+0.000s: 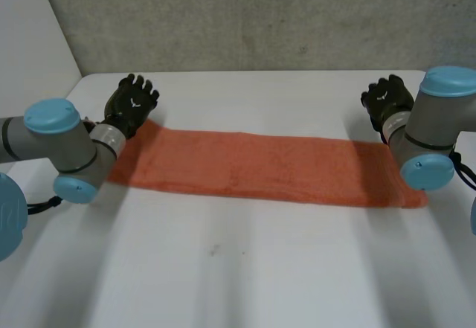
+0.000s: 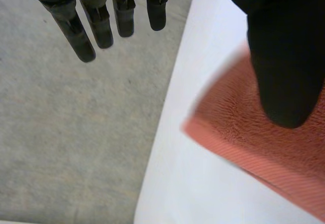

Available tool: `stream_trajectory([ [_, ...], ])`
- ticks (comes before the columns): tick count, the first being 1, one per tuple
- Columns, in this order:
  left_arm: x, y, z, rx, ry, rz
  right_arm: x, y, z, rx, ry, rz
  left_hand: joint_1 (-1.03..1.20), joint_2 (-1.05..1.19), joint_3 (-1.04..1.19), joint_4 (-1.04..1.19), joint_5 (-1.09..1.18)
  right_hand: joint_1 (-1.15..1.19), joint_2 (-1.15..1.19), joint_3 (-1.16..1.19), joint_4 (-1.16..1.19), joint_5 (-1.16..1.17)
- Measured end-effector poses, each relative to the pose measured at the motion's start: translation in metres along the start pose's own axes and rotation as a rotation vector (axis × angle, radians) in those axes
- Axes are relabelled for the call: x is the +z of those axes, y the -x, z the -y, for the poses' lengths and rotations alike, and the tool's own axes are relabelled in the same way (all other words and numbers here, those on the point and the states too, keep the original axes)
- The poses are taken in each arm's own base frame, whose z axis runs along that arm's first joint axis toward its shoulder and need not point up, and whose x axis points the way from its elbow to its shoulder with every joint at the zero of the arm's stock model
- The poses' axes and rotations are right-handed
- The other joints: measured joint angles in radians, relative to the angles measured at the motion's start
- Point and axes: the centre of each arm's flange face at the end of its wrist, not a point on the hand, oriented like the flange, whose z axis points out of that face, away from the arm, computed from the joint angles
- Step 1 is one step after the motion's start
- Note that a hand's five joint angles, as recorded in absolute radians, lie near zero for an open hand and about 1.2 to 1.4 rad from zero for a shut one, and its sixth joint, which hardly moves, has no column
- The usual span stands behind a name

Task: Fold the laundry

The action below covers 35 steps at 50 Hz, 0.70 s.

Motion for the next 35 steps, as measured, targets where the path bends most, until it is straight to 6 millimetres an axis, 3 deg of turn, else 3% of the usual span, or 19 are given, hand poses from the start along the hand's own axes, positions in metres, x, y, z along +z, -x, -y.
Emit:
stream_trajectory([
  [4, -0.002, 0.000, 0.011, 0.005, -0.042, 0.032, 0.001, -0.007, 0.009, 0.043, -0.038, -0.047, -0.002, -0.033, -0.027, -0.024, -0.021, -0.010, -0.031, -0.034, -0.019, -0.025],
  [8, -0.008, 0.004, 0.021, 0.009, -0.068, 0.058, -0.007, -0.027, 0.023, 0.118, -0.074, -0.088, -0.002, -0.033, -0.027, -0.024, -0.021, -0.010, -0.031, -0.034, -0.019, -0.025],
  [13, -0.025, 0.013, 0.037, 0.004, -0.074, 0.064, -0.035, -0.054, 0.041, 0.214, -0.096, -0.093, -0.002, -0.033, -0.027, -0.024, -0.021, -0.010, -0.031, -0.034, -0.019, -0.025],
  [15, -0.029, 0.014, 0.039, 0.000, -0.073, 0.061, -0.039, -0.055, 0.042, 0.219, -0.096, -0.087, -0.002, -0.033, -0.027, -0.024, -0.021, -0.010, -0.031, -0.034, -0.019, -0.025],
  [17, -0.050, 0.019, 0.049, -0.035, -0.060, 0.042, -0.070, -0.058, 0.046, 0.246, -0.073, -0.009, -0.002, -0.033, -0.027, -0.024, -0.021, -0.010, -0.031, -0.034, -0.019, -0.025],
  [19, -0.055, 0.020, 0.051, -0.047, -0.057, 0.038, -0.075, -0.058, 0.046, 0.249, -0.065, 0.008, -0.002, -0.033, -0.027, -0.024, -0.021, -0.010, -0.031, -0.034, -0.019, -0.025],
  [20, -0.070, 0.022, 0.057, -0.090, -0.048, 0.025, -0.093, -0.055, 0.041, 0.259, -0.030, 0.070, -0.002, -0.033, -0.027, -0.024, -0.021, -0.010, -0.031, -0.034, -0.019, -0.025],
  [24, -0.088, 0.024, 0.063, -0.164, -0.039, 0.012, -0.110, -0.051, 0.029, 0.282, 0.026, 0.139, -0.002, -0.033, -0.027, -0.024, -0.021, -0.009, -0.028, -0.031, -0.018, -0.024],
  [25, -0.099, 0.025, 0.067, -0.232, -0.032, 0.003, -0.119, -0.047, 0.018, 0.313, 0.072, 0.185, -0.002, -0.033, -0.027, -0.024, -0.021, -0.004, -0.005, -0.003, -0.011, -0.010],
  [27, -0.104, 0.024, 0.068, -0.265, -0.029, -0.001, -0.122, -0.045, 0.014, 0.325, 0.086, 0.198, -0.002, -0.033, -0.027, -0.024, -0.021, -0.004, -0.001, -0.001, -0.008, -0.007],
  [28, -0.112, 0.023, 0.069, -0.332, -0.021, -0.009, -0.129, -0.040, 0.002, 0.366, 0.127, 0.236, -0.002, -0.033, -0.027, -0.024, -0.021, 0.034, 0.050, 0.054, 0.044, 0.036],
  [35, -0.130, 0.016, 0.067, -0.535, 0.022, -0.031, -0.135, -0.026, -0.033, 0.469, 0.184, 0.288, -0.002, -0.033, -0.027, -0.024, -0.021, 0.121, 0.135, 0.147, 0.142, 0.119],
])
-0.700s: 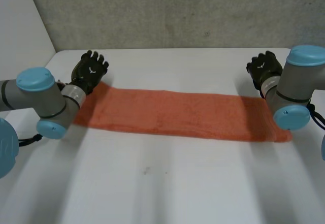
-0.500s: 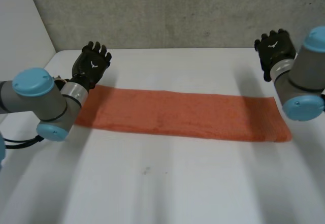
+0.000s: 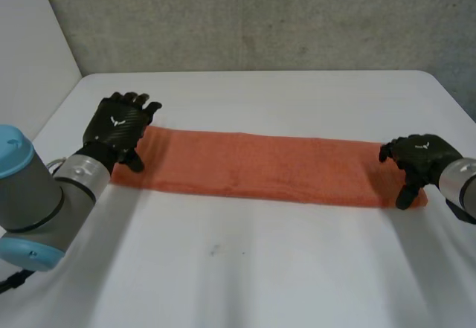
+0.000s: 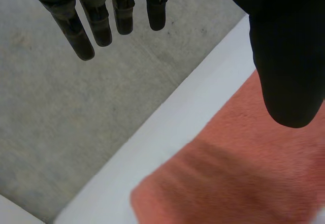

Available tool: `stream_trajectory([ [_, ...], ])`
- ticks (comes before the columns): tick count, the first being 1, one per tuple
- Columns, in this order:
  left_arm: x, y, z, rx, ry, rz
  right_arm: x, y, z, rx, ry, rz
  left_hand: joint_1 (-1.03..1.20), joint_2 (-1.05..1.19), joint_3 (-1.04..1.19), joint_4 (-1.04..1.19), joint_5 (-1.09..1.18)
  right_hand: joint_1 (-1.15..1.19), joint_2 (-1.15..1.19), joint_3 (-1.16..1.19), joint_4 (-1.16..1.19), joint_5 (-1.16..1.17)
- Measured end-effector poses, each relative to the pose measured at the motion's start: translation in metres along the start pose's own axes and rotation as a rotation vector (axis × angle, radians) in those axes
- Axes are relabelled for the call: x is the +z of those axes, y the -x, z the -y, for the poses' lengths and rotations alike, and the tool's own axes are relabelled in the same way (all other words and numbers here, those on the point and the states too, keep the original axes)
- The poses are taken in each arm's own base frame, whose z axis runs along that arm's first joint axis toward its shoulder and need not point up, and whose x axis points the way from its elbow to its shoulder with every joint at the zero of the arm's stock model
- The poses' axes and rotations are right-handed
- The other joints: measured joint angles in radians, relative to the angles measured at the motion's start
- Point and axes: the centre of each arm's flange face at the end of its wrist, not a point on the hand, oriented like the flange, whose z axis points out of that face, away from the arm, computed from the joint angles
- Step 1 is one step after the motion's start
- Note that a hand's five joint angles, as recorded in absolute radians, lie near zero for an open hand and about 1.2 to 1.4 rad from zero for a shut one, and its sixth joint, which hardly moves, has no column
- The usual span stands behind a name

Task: Fold the laundry

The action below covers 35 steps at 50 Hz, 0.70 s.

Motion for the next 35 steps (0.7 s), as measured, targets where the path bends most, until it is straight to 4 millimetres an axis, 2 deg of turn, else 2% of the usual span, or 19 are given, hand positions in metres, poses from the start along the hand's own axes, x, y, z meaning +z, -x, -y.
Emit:
stream_trajectory([
  [6, -0.004, 0.000, -0.006, -0.044, 0.025, 0.007, 0.009, -0.006, -0.017, 0.005, -0.032, -0.031, 0.000, 0.000, 0.000, 0.000, 0.000, 0.142, 0.178, 0.164, 0.165, 0.155],
  [13, -0.005, 0.000, -0.009, -0.041, 0.035, 0.007, 0.020, -0.011, -0.030, 0.004, -0.029, -0.051, 0.000, 0.000, 0.000, 0.000, 0.000, 0.204, 0.245, 0.239, 0.239, 0.226],
  [23, -0.006, -0.003, -0.009, -0.038, 0.036, -0.003, 0.028, -0.014, -0.038, 0.012, -0.007, -0.052, 0.000, 0.000, 0.000, 0.000, 0.000, 0.302, 0.367, 0.351, 0.353, 0.336],
  [28, -0.007, -0.004, -0.010, -0.039, 0.037, -0.005, 0.032, -0.018, -0.041, 0.017, -0.003, -0.060, 0.000, 0.000, 0.000, 0.000, 0.000, 0.589, 0.714, 0.699, 0.705, 0.686],
  [35, -0.007, -0.004, -0.011, -0.039, 0.038, -0.004, 0.037, -0.027, -0.045, 0.027, 0.009, -0.080, 0.000, 0.000, 0.000, 0.000, 0.000, 0.625, 0.794, 0.791, 0.802, 0.761],
])
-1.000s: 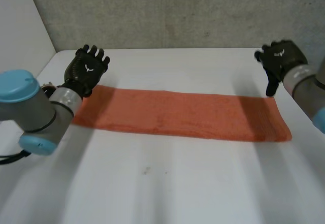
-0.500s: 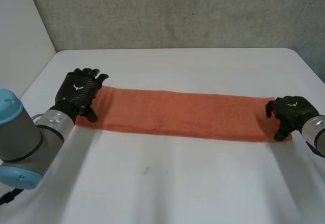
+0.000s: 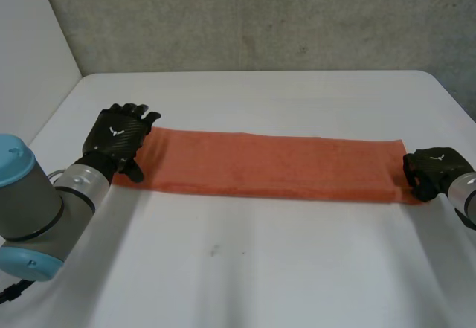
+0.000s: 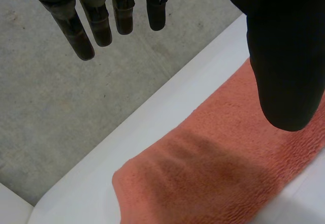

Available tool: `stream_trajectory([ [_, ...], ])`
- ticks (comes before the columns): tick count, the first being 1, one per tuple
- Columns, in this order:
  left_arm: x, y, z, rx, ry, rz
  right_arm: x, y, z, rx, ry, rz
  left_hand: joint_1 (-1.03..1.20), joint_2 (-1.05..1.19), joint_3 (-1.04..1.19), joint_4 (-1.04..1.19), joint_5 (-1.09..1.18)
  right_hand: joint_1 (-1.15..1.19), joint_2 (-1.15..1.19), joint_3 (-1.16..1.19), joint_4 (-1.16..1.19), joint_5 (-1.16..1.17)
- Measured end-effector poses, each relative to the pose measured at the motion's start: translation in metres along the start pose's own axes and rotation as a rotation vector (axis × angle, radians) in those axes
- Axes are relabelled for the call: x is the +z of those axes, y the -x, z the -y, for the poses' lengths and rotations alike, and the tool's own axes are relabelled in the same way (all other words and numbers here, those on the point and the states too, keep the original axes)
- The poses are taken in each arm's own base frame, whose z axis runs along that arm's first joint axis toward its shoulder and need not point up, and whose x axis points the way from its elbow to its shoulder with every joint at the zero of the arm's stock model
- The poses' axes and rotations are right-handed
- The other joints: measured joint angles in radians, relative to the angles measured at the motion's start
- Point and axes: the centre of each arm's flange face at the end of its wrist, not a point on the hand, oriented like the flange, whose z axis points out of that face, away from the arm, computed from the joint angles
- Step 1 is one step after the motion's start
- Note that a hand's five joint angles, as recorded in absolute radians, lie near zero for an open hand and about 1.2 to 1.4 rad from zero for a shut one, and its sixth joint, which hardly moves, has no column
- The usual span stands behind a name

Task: Fold the laundry

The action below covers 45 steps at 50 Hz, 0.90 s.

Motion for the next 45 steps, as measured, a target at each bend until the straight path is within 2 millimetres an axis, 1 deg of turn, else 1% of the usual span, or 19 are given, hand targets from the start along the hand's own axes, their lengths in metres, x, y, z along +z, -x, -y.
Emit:
stream_trajectory([
  [3, 0.000, 0.001, 0.000, 0.000, 0.001, 0.002, 0.003, -0.009, -0.002, 0.005, 0.008, -0.018, 0.000, 0.000, 0.000, 0.000, 0.000, -0.008, -0.007, -0.006, -0.007, -0.006],
  [7, 0.000, 0.001, -0.001, 0.000, 0.001, 0.003, 0.003, -0.013, -0.004, 0.004, 0.012, -0.023, 0.000, 0.000, 0.000, 0.000, 0.000, -0.008, -0.007, -0.006, -0.007, -0.006],
  [8, 0.000, 0.001, -0.001, 0.000, 0.001, 0.005, 0.003, -0.014, -0.005, 0.002, 0.015, -0.024, 0.000, 0.000, 0.000, 0.000, 0.000, -0.157, -0.239, -0.251, -0.259, -0.190],
  [11, 0.000, 0.002, -0.001, 0.000, 0.001, 0.006, 0.002, -0.014, -0.006, 0.000, 0.019, -0.020, 0.000, 0.000, 0.000, 0.000, 0.000, -0.210, -0.306, -0.323, -0.325, -0.253],
  [14, 0.000, 0.002, -0.001, 0.000, 0.002, 0.007, 0.000, -0.013, -0.007, 0.000, 0.021, -0.015, 0.000, 0.000, 0.000, 0.000, 0.000, -0.210, -0.306, -0.323, -0.325, -0.253],
  [15, 0.000, 0.002, -0.001, 0.000, 0.002, 0.007, -0.001, -0.012, -0.007, 0.001, 0.022, -0.012, 0.000, 0.000, 0.000, 0.000, 0.000, -0.290, -0.402, -0.418, -0.429, -0.358],
  [23, -0.001, 0.001, -0.002, -0.001, 0.004, 0.003, -0.004, -0.006, -0.010, 0.008, 0.023, 0.017, 0.000, 0.000, 0.000, 0.000, 0.000, -0.334, -0.444, -0.466, -0.479, -0.413],
  [29, -0.001, 0.001, -0.002, -0.001, 0.005, 0.002, -0.003, -0.005, -0.010, 0.005, 0.014, 0.021, 0.000, 0.000, 0.000, 0.000, 0.000, -0.352, -0.476, -0.494, -0.507, -0.445],
  [31, -0.001, 0.001, -0.002, -0.001, 0.005, 0.002, -0.002, -0.007, -0.009, 0.000, 0.005, 0.015, 0.000, 0.000, 0.000, 0.000, 0.000, -0.228, -0.324, -0.335, -0.346, -0.311],
  [35, -0.001, 0.001, -0.002, -0.001, 0.004, 0.003, 0.000, -0.009, -0.007, -0.005, -0.007, 0.007, 0.000, 0.000, 0.000, 0.000, 0.000, -0.155, -0.238, -0.246, -0.257, -0.229],
  [36, -0.001, 0.001, -0.002, 0.000, 0.004, 0.003, 0.001, -0.009, -0.006, -0.008, -0.013, 0.003, 0.000, 0.000, 0.000, 0.000, 0.000, -0.022, -0.061, -0.079, -0.087, -0.060],
  [39, -0.001, 0.001, -0.002, -0.001, 0.004, 0.003, 0.003, -0.013, -0.004, -0.013, -0.025, -0.010, 0.000, 0.000, 0.000, 0.000, 0.000, -0.006, -0.042, -0.053, -0.059, -0.034],
  [40, -0.001, 0.001, -0.002, -0.001, 0.004, 0.003, 0.004, -0.014, -0.003, -0.015, -0.028, -0.015, 0.000, 0.000, 0.000, 0.000, 0.000, 0.003, 0.000, -0.001, 0.000, 0.001],
  [45, -0.001, 0.001, -0.002, -0.001, 0.004, 0.004, 0.010, -0.021, -0.003, -0.013, -0.029, -0.035, 0.000, 0.000, 0.000, 0.000, 0.000, 0.003, 0.000, 0.000, 0.000, 0.001],
])
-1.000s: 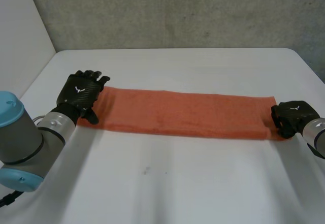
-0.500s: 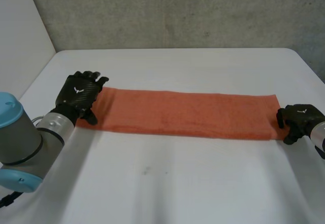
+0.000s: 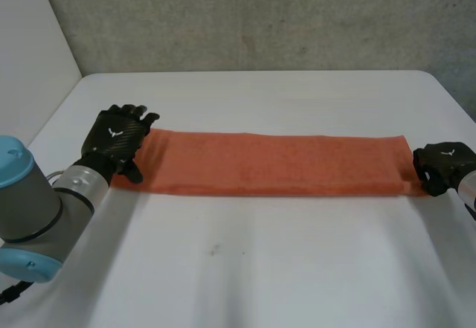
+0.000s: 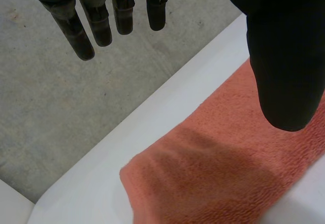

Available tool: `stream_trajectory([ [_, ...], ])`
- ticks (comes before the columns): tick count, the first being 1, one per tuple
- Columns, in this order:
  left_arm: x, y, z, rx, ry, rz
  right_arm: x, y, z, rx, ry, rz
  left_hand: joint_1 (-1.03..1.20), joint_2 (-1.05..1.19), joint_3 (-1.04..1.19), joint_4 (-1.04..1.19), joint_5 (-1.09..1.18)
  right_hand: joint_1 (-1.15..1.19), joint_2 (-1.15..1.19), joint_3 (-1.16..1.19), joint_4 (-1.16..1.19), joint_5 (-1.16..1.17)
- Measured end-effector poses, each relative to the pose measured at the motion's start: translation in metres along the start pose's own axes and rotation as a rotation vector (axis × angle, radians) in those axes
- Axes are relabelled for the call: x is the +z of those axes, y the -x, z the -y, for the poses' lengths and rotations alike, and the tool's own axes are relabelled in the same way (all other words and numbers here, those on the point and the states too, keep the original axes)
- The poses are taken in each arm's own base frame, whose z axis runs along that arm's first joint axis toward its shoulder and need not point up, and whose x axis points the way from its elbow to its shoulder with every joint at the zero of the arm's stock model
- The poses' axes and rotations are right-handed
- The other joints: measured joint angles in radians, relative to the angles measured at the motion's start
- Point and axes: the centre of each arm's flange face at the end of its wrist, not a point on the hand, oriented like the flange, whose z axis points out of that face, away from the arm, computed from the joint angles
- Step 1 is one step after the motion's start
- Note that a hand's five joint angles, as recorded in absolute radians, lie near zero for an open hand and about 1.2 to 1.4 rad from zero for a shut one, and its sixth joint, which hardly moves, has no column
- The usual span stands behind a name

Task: Fold the laundry

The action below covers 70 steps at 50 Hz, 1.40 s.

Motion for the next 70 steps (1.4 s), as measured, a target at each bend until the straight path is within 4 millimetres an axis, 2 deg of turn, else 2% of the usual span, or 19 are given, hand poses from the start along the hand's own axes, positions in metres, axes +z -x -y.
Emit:
stream_trajectory([
  [7, 0.000, 0.000, 0.000, 0.000, 0.001, 0.000, 0.004, -0.013, -0.006, 0.012, 0.016, -0.031, 0.000, 0.000, 0.000, 0.000, 0.000, 0.000, 0.000, 0.000, 0.000, 0.000],
  [11, 0.000, 0.000, 0.000, -0.001, 0.002, 0.000, 0.007, -0.032, -0.009, 0.018, 0.028, -0.096, 0.000, 0.000, 0.000, 0.000, 0.000, 0.000, 0.000, 0.001, 0.000, 0.000],
  [20, 0.000, 0.000, 0.000, 0.000, 0.002, 0.002, 0.010, -0.104, -0.009, -0.035, 0.069, -0.306, 0.000, 0.000, 0.000, 0.000, 0.000, 0.000, 0.000, 0.002, 0.003, 0.005],
  [26, 0.000, 0.000, 0.000, 0.000, 0.001, 0.003, 0.012, -0.098, 0.012, -0.064, 0.025, -0.287, 0.000, 0.000, 0.000, 0.000, 0.000, 0.000, 0.000, 0.002, 0.003, 0.016],
  [30, 0.000, 0.001, 0.000, 0.000, 0.002, 0.004, 0.015, -0.057, 0.055, -0.064, -0.095, -0.200, 0.000, 0.000, 0.000, 0.000, 0.000, 0.005, 0.000, 0.002, 0.003, 0.019],
  [32, 0.000, 0.001, 0.000, 0.000, 0.002, 0.004, 0.015, -0.057, 0.055, -0.064, -0.095, -0.200, 0.000, 0.000, 0.000, 0.000, 0.000, 0.005, 0.000, 0.002, 0.003, 0.019],
  [34, 0.000, 0.001, 0.000, 0.000, 0.002, 0.005, 0.008, -0.004, 0.102, -0.067, -0.230, -0.089, 0.000, 0.000, 0.000, 0.000, 0.000, 0.014, 0.000, 0.002, 0.003, 0.019],
  [37, 0.000, 0.001, 0.000, 0.000, 0.002, 0.006, -0.011, 0.058, 0.146, -0.077, -0.366, 0.043, 0.000, 0.000, 0.000, 0.000, 0.000, 0.028, 0.000, 0.002, 0.003, 0.026],
  [38, 0.000, 0.001, 0.000, 0.000, 0.002, 0.007, -0.016, 0.073, 0.155, -0.081, -0.397, 0.076, 0.000, 0.000, 0.000, 0.000, 0.000, 0.028, 0.000, 0.002, 0.003, 0.026],
  [39, 0.000, 0.001, 0.000, 0.000, 0.002, 0.007, -0.016, 0.073, 0.155, -0.081, -0.397, 0.076, 0.000, 0.000, 0.000, 0.000, 0.000, 0.028, 0.000, 0.002, 0.003, 0.026],
  [42, 0.000, 0.002, 0.000, 0.000, 0.003, 0.010, -0.053, 0.159, 0.193, -0.103, -0.545, 0.275, 0.000, 0.000, 0.000, 0.000, 0.000, 0.028, 0.000, 0.002, 0.003, 0.028],
  [47, 0.000, 0.003, -0.001, -0.001, 0.005, 0.012, -0.077, 0.238, 0.196, -0.129, -0.599, 0.454, 0.000, 0.000, 0.000, 0.000, 0.000, 0.028, 0.000, 0.002, 0.003, 0.028],
  [53, -0.001, 0.003, -0.002, -0.002, 0.011, 0.011, -0.081, 0.278, 0.180, -0.153, -0.565, 0.533, 0.000, 0.000, 0.000, 0.000, 0.000, 0.028, 0.000, 0.002, 0.003, 0.028],
  [56, -0.001, 0.004, -0.003, -0.003, 0.013, 0.012, -0.080, 0.280, 0.178, -0.155, -0.554, 0.533, 0.000, 0.000, 0.000, 0.000, 0.000, 0.024, -0.009, -0.007, -0.009, 0.022],
  [58, -0.002, 0.005, -0.004, -0.004, 0.015, 0.014, -0.075, 0.276, 0.175, -0.149, -0.531, 0.506, 0.000, 0.000, 0.000, 0.000, 0.000, -0.215, -0.305, -0.291, -0.300, -0.243],
  [59, -0.002, 0.005, -0.004, -0.004, 0.015, 0.015, -0.069, 0.270, 0.173, -0.142, -0.511, 0.472, 0.000, 0.000, 0.000, 0.000, 0.000, -0.215, -0.305, -0.291, -0.300, -0.243],
  [60, -0.002, 0.006, -0.004, -0.004, 0.016, 0.016, -0.061, 0.259, 0.169, -0.130, -0.481, 0.418, 0.000, 0.000, 0.000, 0.000, 0.000, -0.351, -0.470, -0.478, -0.490, -0.432],
  [63, -0.002, 0.006, -0.004, -0.005, 0.016, 0.016, -0.045, 0.234, 0.162, -0.106, -0.422, 0.313, 0.000, 0.000, 0.000, 0.000, 0.000, -0.367, -0.483, -0.504, -0.516, -0.458],
  [70, -0.003, 0.006, -0.003, -0.004, 0.013, 0.012, -0.005, 0.150, 0.136, -0.001, -0.264, 0.050, 0.000, 0.000, 0.000, 0.000, 0.000, -0.375, -0.483, -0.512, -0.525, -0.471],
])
